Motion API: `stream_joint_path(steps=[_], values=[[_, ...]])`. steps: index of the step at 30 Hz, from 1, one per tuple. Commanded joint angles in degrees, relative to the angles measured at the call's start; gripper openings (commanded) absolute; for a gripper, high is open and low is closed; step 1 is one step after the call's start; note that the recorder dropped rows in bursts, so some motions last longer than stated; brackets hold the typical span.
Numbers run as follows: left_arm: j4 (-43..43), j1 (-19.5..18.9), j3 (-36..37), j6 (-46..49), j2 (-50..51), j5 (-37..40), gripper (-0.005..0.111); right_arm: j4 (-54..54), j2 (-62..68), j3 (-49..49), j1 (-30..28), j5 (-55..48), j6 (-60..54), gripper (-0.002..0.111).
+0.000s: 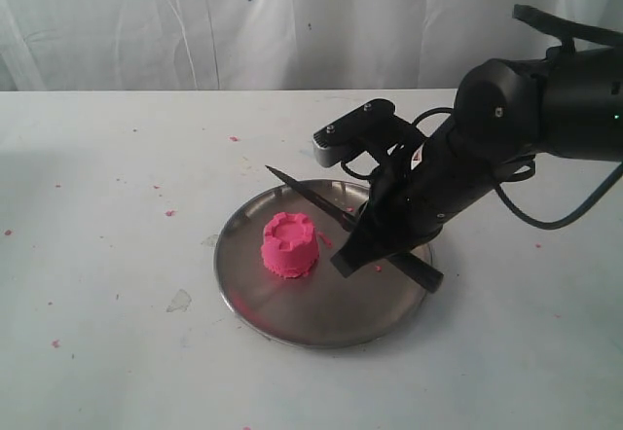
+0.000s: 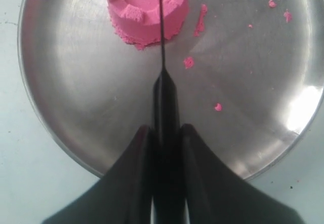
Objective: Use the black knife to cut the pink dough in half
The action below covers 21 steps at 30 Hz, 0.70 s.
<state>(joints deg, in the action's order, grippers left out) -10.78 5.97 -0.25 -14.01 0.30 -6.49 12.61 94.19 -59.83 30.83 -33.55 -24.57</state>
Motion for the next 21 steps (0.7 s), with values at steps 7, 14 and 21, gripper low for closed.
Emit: stream_joint_path(steps=[7, 14, 21], values=[[2.4, 0.7, -8.6, -18.3, -0.3, 10.4, 0.0, 0.8, -0.5, -0.1, 0.1, 0.4, 0.4, 0.0], [-13.0, 1.6, -27.7, 11.6, 19.5, 33.0, 0.0, 0.8, 2.7, -0.1, 1.8, -0.1, -0.8, 0.0], [-58.0, 1.6, -35.9, 66.4, 54.8, 31.7, 0.0, 0.3, 3.4, -0.1, 3.0, 1.3, -0.8, 0.0]])
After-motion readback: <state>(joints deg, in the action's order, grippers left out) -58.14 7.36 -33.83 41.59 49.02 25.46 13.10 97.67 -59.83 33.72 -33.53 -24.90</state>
